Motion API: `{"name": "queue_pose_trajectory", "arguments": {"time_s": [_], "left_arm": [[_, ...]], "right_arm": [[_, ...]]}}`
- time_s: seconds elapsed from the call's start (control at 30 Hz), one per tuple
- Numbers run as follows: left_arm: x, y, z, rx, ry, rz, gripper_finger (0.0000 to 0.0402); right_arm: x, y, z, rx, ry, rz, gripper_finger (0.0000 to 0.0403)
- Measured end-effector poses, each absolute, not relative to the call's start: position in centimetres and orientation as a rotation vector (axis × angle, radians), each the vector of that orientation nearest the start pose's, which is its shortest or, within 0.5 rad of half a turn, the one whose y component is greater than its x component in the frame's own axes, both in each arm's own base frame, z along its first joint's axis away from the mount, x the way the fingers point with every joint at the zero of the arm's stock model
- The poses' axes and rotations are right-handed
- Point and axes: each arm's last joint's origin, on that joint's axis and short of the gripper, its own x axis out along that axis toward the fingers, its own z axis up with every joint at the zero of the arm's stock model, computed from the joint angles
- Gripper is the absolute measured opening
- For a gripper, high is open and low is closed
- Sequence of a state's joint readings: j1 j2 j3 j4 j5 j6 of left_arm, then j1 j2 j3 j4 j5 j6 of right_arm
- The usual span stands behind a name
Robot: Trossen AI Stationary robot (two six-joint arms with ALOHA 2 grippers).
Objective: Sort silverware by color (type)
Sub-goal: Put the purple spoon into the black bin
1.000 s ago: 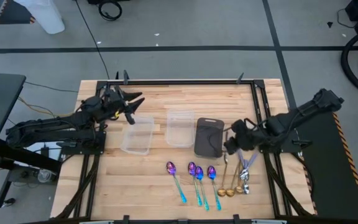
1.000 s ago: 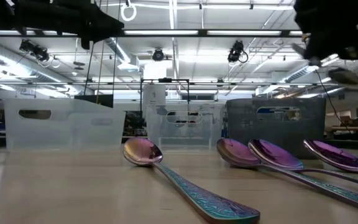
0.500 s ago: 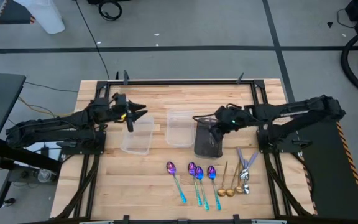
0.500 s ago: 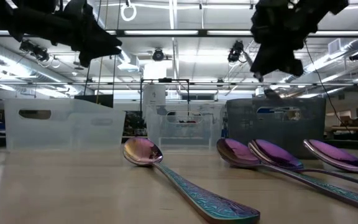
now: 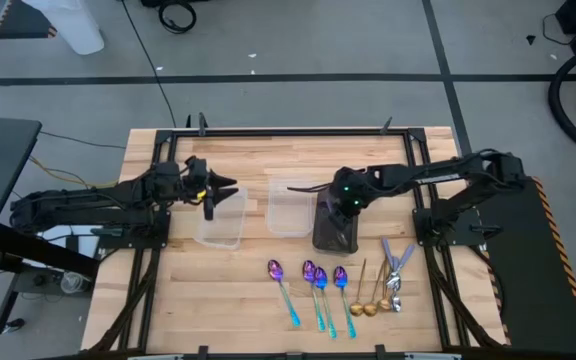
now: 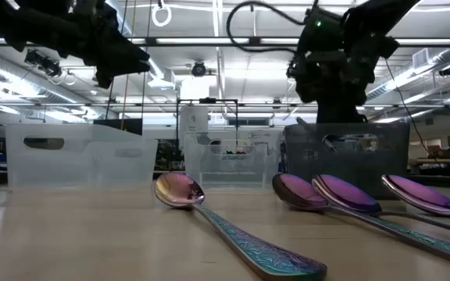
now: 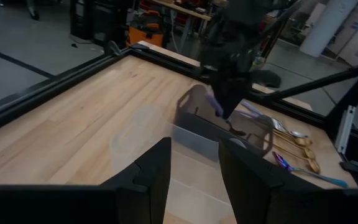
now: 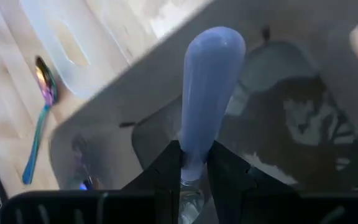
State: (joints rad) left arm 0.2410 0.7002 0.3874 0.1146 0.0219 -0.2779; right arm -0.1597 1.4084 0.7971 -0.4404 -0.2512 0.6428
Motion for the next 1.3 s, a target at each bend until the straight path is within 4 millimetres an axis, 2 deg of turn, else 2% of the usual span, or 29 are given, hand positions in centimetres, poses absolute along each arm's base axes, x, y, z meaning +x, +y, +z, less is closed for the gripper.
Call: {"name": "queue_pose_trajectory", "arguments": {"time_s": [0.2, 0.37, 0.47, 0.57, 0.7, 0.8, 1.1, 1.3], "left_arm": [[16.0, 3.7, 23.6, -0.300, 0.167, 0.234, 0.0144], [16.0, 3.8, 23.7, -0.275, 0.160, 0.240, 0.0144], [16.0, 4.0, 23.7, -0.249, 0.159, 0.273, 0.0144], [15.9, 4.2, 23.7, -0.218, 0.156, 0.323, 0.0144], [15.9, 4.4, 24.1, -0.164, 0.121, 0.380, 0.0144], [16.0, 4.4, 24.5, -0.133, 0.079, 0.396, 0.0144], [16.0, 4.5, 25.6, -0.089, -0.027, 0.393, 0.0144], [16.0, 4.5, 25.8, -0.077, -0.041, 0.392, 0.0144]], "right_arm": [[26.4, -3.4, 17.1, 0.871, 1.117, -0.245, 0.0078], [26.5, -3.5, 16.5, 0.886, 1.140, -0.262, 0.0120], [26.3, -3.8, 16.9, 0.908, 1.116, -0.283, 0.0146], [25.8, -3.9, 18.4, 0.888, 1.050, -0.309, 0.0157], [24.7, -3.6, 20.5, 0.875, 0.977, -0.345, 0.0157], [23.2, -3.0, 21.5, 0.877, 0.998, -0.414, 0.0154], [18.5, -1.4, 22.8, 0.863, 1.143, -0.644, 0.0146], [17.2, -0.4, 22.6, 0.948, 1.264, -0.726, 0.0144]]}}
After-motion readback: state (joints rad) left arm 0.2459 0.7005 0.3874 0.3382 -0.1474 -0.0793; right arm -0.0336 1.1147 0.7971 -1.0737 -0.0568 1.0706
